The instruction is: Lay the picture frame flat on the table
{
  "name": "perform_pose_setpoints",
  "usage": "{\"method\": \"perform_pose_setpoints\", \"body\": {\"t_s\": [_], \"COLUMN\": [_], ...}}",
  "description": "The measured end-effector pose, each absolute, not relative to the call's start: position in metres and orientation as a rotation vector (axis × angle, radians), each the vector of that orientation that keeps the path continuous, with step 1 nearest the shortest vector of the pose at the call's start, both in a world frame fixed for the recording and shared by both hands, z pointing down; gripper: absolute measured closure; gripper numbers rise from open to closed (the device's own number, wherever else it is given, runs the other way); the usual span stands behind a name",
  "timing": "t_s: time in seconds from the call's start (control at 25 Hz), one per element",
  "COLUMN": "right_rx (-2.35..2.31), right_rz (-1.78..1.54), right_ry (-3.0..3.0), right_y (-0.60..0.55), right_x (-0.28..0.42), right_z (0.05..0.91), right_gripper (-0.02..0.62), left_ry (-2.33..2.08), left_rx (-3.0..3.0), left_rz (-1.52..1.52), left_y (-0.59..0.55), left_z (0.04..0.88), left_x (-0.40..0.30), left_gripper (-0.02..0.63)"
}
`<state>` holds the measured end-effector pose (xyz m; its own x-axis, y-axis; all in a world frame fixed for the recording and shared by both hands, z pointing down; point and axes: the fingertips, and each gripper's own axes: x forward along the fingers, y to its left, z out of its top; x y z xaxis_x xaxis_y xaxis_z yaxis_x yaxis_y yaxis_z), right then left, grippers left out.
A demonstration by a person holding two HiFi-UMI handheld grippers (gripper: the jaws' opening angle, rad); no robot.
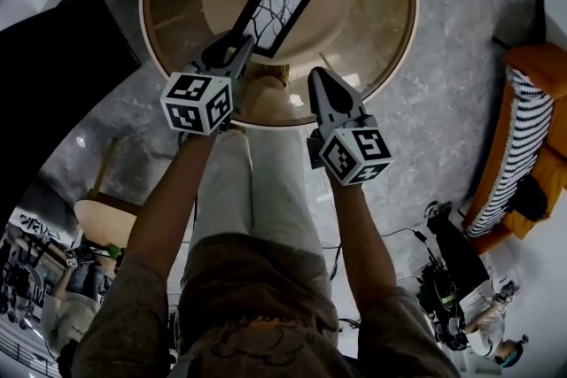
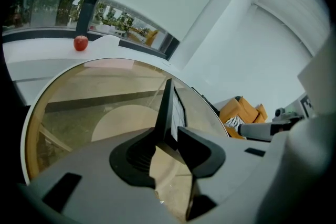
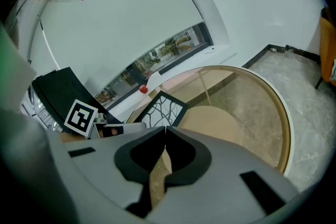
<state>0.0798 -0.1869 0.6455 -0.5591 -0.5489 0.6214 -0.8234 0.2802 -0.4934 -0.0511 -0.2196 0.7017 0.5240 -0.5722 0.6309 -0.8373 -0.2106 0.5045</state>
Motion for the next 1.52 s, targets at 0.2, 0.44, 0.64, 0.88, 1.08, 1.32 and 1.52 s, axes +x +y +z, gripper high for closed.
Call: {"method": "perform_pose_setpoints", "body": {"t_s": [0.2, 0.44, 0.64, 0.88, 1.08, 1.32, 1.52], "right_rx": [1.229, 1.216, 1.221, 1.218, 1.22, 1.22, 1.219], "right_rz": [1.17, 1.17, 1.173, 1.185, 1.19, 1.197, 1.204], "right_ry": [-2.219, -2.224, -2.222, -2.215, -2.211, -2.213, -2.207], "right_y": [-0.187, -0.188, -0.189, -0.186, -0.187, -0.191, -0.192], "right_x": [0.079, 0.077, 0.077, 0.075, 0.076, 0.077, 0.076], "right_z": [0.651, 0.651, 0.652, 0.654, 0.653, 0.656, 0.659], "right_gripper": [0.575, 0.575, 0.575, 0.575, 0.575, 0.575, 0.575], "left_ry": [-1.167, -1.195, -1.207, -1.215, -1.219, -1.242, -1.259], "left_rx": [1.888, 1.883, 1.869, 1.853, 1.852, 1.837, 1.841], "left_rz": [0.376, 0.417, 0.424, 0.436, 0.47, 0.516, 0.552], "left_y": [-0.22, -0.221, -0.221, -0.221, -0.222, -0.222, -0.222], "left_z": [0.708, 0.714, 0.72, 0.725, 0.726, 0.733, 0.736], "left_x": [-0.051, -0.057, -0.06, -0.064, -0.063, -0.065, -0.066], "left_gripper": [0.464, 0.441, 0.427, 0.418, 0.413, 0.407, 0.4]}}
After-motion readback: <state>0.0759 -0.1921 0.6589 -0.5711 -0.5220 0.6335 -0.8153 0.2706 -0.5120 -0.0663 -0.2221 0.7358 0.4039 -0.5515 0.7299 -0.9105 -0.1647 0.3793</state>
